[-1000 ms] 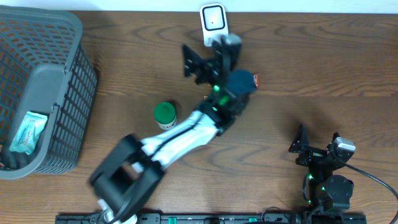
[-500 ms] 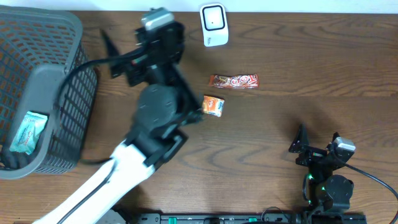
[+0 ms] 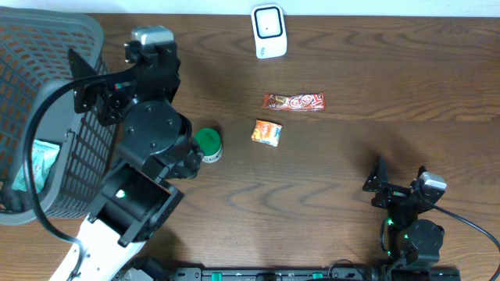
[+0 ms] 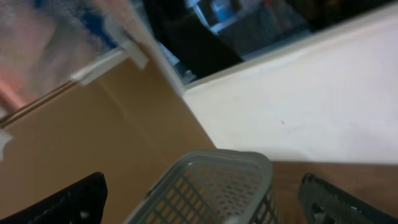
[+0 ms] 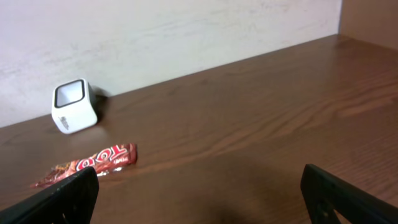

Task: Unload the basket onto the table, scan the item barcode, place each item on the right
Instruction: 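Move the left gripper back over the basket toward the green wipes pack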

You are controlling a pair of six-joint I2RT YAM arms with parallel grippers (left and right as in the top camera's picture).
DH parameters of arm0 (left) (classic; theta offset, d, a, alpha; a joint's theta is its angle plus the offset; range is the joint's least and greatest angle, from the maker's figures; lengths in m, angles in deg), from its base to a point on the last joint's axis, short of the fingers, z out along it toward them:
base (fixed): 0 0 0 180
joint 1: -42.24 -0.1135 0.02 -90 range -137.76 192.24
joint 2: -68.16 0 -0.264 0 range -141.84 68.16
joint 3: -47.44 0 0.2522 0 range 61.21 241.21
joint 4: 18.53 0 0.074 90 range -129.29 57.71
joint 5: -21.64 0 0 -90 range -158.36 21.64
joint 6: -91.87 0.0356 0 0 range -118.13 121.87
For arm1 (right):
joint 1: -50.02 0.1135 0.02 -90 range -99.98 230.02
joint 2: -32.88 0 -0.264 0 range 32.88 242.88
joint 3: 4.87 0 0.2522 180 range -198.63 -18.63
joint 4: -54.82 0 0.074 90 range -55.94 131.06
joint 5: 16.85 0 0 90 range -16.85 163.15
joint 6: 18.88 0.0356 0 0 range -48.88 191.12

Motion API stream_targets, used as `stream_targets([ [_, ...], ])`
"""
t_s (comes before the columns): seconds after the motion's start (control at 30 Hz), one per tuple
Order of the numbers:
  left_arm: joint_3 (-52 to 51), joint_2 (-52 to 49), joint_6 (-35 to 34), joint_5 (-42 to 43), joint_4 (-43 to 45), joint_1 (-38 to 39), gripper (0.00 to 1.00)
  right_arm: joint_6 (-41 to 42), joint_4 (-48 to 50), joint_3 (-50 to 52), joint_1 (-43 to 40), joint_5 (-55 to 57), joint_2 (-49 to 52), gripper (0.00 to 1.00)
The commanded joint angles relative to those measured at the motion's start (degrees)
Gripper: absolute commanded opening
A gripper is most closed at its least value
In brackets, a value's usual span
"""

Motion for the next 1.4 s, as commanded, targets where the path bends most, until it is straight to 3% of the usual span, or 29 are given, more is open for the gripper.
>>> stream_targets([
  [0.0, 0.61, 1.57, -8.35, 10.56, -8.48, -2.38, 0.98, -0.11, 0.11, 0.28, -0.46, 0.28, -0.26, 0.99],
  [0.2, 0.63, 2.16, -19.61, 27.71, -20.87, -11.72, 0.98, -0.11, 0.09, 0.28, -0.46, 0.28, -0.26, 0.99],
  [0.27, 0.83, 2.16, -24.28, 35.89, -22.93, -19.71, 0.98, -0.11, 0.11, 0.28, -0.46, 0.28, -0.26, 0.99],
  [0.6, 2.64, 2.1, -34.6, 61.42, -29.16, -45.68, 0.98, -0.11, 0.09, 0.28, -0.46, 0.28, -0.26, 0.99],
  [0.83, 2.62, 1.01, -36.76, 62.49, -29.38, -56.76, 0.98, -0.11, 0.11, 0.28, -0.46, 0.28, -0.26, 0.99],
  [1.23, 2.62, -5.86, -48.35, 62.45, -26.97, -64.67, 0.98, -0.11, 0.11, 0.28, -0.46, 0.28, -0.26, 0.99],
  [1.37, 2.62, -9.09, -49.18, 62.45, -25.42, -65.42, 0.98, -0.11, 0.11, 0.28, -0.46, 0.28, -0.26, 0.99],
])
